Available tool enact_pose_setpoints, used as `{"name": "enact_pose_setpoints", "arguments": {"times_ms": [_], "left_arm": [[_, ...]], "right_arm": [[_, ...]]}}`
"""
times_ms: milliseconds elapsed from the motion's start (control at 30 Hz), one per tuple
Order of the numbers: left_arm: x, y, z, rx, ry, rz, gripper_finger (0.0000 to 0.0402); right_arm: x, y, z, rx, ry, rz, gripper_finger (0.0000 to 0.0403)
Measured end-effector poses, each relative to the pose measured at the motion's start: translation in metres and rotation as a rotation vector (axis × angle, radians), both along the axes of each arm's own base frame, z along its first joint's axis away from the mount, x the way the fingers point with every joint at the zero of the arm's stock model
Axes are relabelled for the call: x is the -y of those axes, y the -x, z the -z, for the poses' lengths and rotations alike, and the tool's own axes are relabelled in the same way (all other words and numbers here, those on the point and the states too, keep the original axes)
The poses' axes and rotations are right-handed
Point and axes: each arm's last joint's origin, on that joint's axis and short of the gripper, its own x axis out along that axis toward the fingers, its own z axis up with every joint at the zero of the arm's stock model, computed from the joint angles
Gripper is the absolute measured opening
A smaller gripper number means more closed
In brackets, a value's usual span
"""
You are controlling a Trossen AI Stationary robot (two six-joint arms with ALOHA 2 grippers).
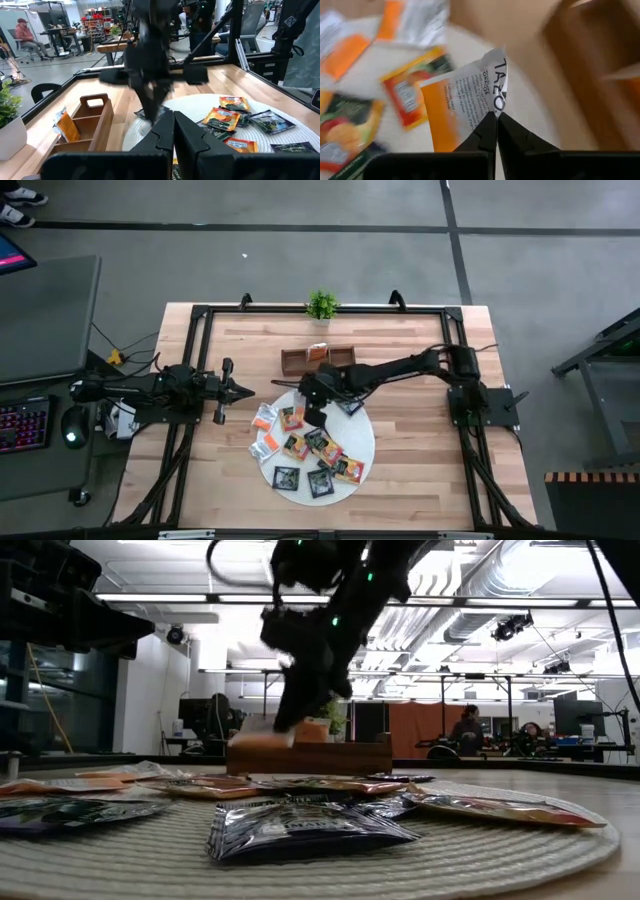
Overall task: Pick & Place Tea
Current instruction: Put the orange tea bag into the middle section of the wooden organizer
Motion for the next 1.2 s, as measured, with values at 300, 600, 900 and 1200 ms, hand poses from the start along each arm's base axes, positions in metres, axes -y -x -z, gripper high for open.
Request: {"name": "enact_pose_setpoints", "arguments": {"times_ms": [300, 600, 900, 1200], "left_arm": [[0.0, 0.0, 0.0, 0.0, 0.0, 0.0, 0.0001], [0.0, 0.0, 0.0, 0.0, 0.0, 0.0, 0.0001], [0.0, 0.0, 0.0, 0.0, 0.0, 0.0, 0.0001], [0.0, 0.0, 0.0, 0.0, 0.0, 0.0, 0.0001]], "right_arm": [[-0.002, 0.029, -0.04, -0.045, 0.353, 0.236, 0.0001], [0.035, 0.028, -0.038, -0.112, 0.492, 0.26, 0.0], [0.052, 0.021, -0.031, -0.172, 0.566, 0.127, 0.0], [0.055, 0.013, -0.01, -0.217, 0.6, 0.082, 0.0]]}}
